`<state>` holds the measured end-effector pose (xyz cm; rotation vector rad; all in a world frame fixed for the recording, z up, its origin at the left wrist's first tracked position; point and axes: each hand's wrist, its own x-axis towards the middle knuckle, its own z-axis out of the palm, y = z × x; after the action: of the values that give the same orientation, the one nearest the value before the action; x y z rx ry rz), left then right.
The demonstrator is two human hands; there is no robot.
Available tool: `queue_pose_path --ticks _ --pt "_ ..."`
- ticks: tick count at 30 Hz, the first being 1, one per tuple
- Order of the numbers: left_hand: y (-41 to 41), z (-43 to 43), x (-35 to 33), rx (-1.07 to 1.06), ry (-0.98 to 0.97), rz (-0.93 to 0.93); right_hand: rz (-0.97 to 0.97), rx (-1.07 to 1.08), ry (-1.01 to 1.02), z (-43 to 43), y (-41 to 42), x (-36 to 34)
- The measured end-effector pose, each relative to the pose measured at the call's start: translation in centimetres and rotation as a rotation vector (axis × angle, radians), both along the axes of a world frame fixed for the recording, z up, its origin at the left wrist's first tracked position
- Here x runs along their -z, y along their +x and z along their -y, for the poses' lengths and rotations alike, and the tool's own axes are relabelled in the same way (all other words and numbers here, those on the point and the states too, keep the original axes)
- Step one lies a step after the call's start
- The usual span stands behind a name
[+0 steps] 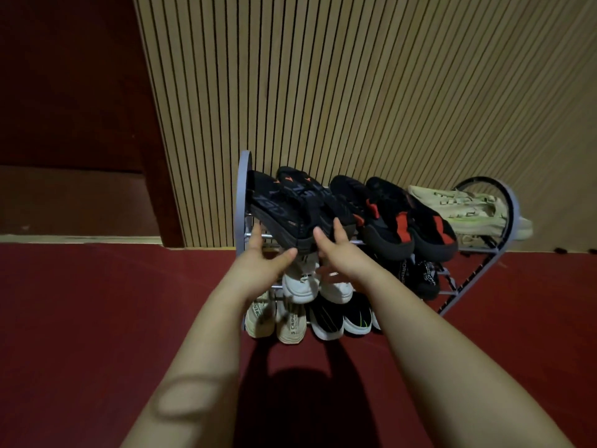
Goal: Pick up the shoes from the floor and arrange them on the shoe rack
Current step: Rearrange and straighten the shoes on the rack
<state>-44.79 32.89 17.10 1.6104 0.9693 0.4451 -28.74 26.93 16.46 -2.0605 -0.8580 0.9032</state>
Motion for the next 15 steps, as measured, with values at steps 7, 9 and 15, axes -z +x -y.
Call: queue_pose_path --ticks 7,9,15 --pt "0.9 -1.1 0.6 -0.073 -0.117 0.127 -0.200 0.150 0.057 -2.7 -0.6 0.6" --pt "1.3 -1.4 1.3 -0.064 -0.145 0.100 -0.173 0.153 0.069 -3.0 -0.5 1.1" --pt "2.3 -2.3 2.3 -0.070 -0.186 0.115 -0.191 0.175 0.075 -3.8 -0.2 1.5"
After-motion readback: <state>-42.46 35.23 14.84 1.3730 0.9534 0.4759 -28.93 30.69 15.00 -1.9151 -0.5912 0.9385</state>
